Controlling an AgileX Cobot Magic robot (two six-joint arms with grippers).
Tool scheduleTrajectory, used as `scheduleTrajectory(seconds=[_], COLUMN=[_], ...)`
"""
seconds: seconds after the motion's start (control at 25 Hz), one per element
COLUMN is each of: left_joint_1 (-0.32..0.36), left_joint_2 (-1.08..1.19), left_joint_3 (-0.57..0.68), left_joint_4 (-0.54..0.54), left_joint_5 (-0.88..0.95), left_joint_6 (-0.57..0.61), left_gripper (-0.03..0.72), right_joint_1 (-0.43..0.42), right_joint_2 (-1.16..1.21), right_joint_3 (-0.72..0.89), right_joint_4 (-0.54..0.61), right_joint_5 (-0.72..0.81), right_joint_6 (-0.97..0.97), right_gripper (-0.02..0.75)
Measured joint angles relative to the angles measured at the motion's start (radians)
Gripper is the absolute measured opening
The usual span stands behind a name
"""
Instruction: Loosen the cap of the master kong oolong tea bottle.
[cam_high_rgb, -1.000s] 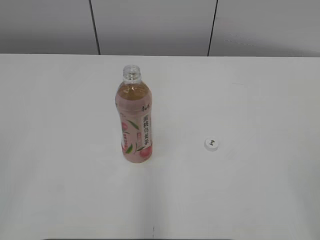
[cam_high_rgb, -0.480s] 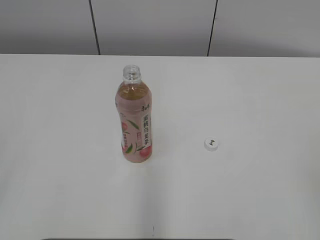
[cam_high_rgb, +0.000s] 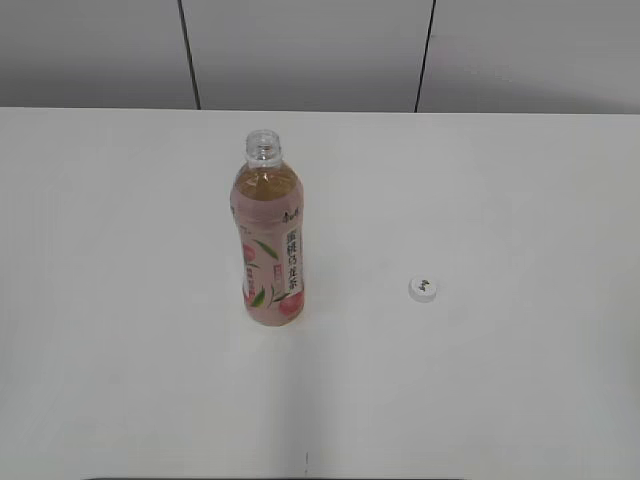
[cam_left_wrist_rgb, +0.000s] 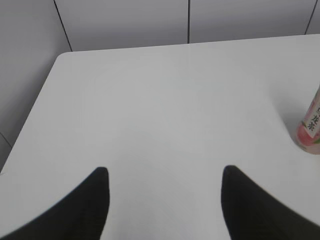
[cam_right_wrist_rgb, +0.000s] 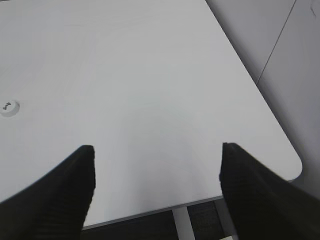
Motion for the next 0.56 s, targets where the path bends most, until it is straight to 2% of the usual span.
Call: scheduleTrajectory(seconds=[0.56], left_joint_1=[0.000], left_joint_2=[0.000], left_joint_3=[0.000], left_joint_4=[0.000], left_joint_5=[0.000], left_joint_6=[0.001], left_gripper=[0.431], right_joint_1=[-0.001], right_joint_2=[0.000], right_joint_3=[0.000], right_joint_4=[0.000], right_joint_5=[0.000], right_joint_6=[0.000], right_gripper=[0.587])
